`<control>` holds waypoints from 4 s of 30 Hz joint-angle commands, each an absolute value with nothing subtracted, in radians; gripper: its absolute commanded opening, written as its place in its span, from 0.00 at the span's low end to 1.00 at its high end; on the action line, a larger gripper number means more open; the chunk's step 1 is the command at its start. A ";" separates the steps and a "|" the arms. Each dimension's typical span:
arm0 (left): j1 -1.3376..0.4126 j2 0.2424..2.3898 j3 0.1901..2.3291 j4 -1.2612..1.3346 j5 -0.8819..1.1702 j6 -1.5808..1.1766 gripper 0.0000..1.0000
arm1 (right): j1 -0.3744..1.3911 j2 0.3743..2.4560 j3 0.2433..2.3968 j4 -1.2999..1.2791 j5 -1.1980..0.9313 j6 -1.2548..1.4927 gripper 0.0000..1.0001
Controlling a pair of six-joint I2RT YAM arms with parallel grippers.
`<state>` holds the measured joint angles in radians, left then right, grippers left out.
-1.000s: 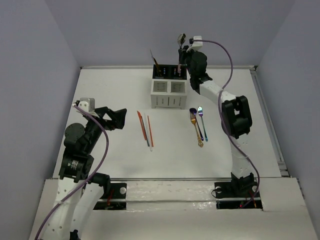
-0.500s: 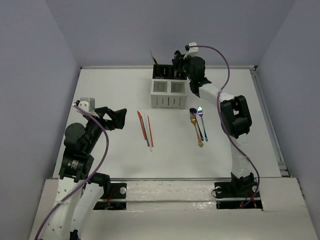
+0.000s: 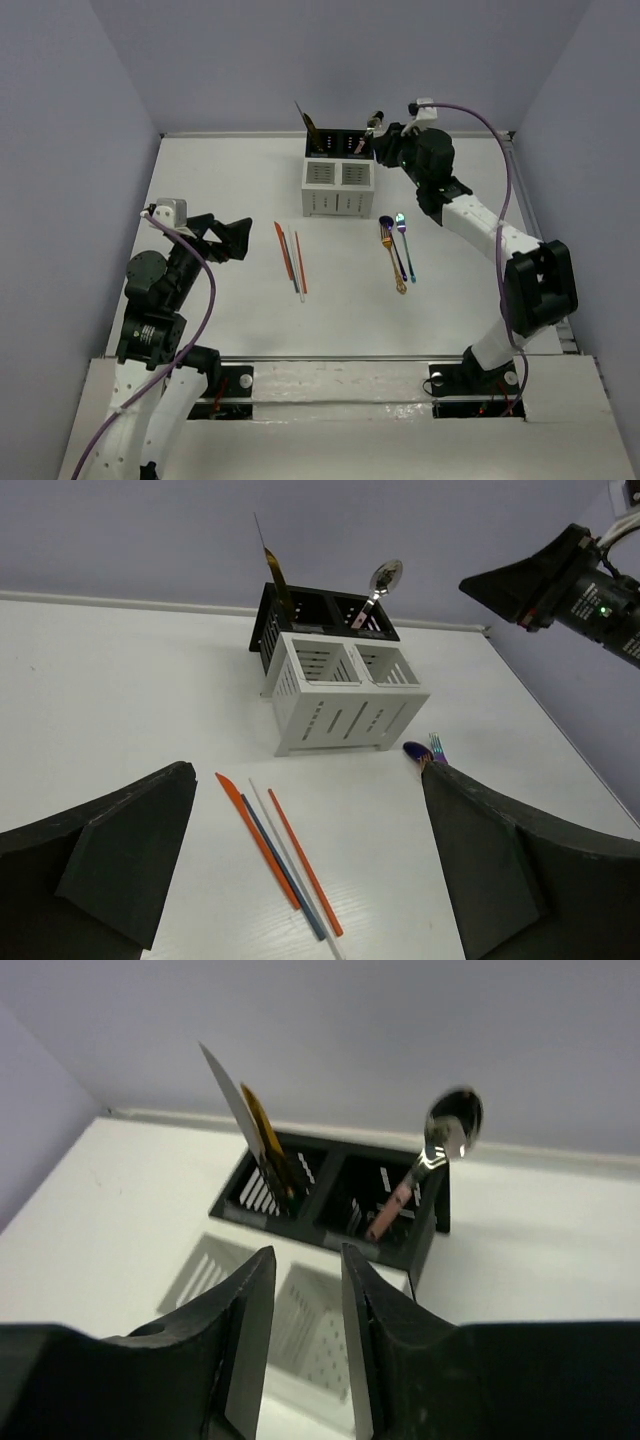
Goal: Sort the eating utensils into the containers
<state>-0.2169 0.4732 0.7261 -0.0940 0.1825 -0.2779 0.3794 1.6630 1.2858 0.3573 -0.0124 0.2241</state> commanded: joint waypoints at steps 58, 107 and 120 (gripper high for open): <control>-0.241 0.469 0.721 -0.058 0.196 -0.273 0.99 | 0.394 1.850 1.135 -0.252 0.207 0.279 0.23; -0.232 0.494 0.721 -0.055 0.202 -0.273 0.99 | 0.405 1.790 1.475 0.566 0.055 0.127 0.00; -0.232 0.502 0.727 -0.055 0.201 -0.264 0.99 | 0.405 2.222 2.009 0.568 0.115 0.080 0.00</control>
